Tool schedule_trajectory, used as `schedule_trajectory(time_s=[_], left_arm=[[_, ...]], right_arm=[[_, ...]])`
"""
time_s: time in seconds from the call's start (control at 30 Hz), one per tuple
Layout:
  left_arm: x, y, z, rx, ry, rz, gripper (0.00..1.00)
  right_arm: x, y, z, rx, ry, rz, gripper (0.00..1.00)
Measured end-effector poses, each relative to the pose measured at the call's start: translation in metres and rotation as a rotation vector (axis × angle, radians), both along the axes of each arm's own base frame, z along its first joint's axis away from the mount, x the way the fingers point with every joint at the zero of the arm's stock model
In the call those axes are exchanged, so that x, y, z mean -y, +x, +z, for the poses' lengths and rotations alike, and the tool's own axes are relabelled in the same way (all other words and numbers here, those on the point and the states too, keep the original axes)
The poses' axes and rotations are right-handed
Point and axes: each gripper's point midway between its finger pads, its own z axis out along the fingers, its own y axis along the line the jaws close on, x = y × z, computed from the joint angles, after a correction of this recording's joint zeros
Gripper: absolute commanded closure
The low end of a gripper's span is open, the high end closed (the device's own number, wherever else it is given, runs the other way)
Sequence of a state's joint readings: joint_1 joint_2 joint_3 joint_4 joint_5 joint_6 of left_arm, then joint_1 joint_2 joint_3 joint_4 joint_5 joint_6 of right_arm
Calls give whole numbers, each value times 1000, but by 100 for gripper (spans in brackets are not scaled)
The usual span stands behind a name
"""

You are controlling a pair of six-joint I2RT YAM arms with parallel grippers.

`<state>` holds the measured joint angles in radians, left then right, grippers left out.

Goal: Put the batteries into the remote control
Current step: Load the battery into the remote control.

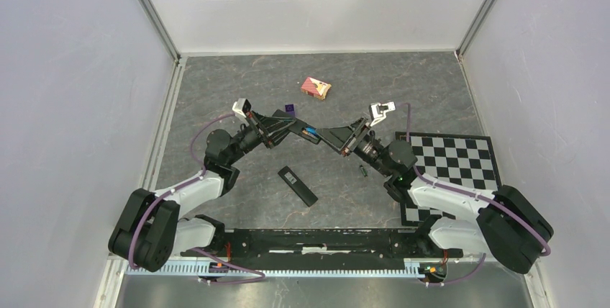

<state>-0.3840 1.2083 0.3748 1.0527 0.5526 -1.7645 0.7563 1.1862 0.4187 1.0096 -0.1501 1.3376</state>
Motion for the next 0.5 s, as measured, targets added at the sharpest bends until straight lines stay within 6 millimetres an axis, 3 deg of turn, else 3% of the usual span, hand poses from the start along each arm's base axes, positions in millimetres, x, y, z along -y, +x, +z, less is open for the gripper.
schedule_trajectory(time_s=[0.2, 0.5], left_arm=[[-1, 1, -1, -4, 2, 5, 98], [-6, 7, -7, -23, 13, 37, 98]], right_arm=[[-3, 1, -3, -12, -17, 5, 69], [-8, 11, -11, -39, -119, -21, 73]])
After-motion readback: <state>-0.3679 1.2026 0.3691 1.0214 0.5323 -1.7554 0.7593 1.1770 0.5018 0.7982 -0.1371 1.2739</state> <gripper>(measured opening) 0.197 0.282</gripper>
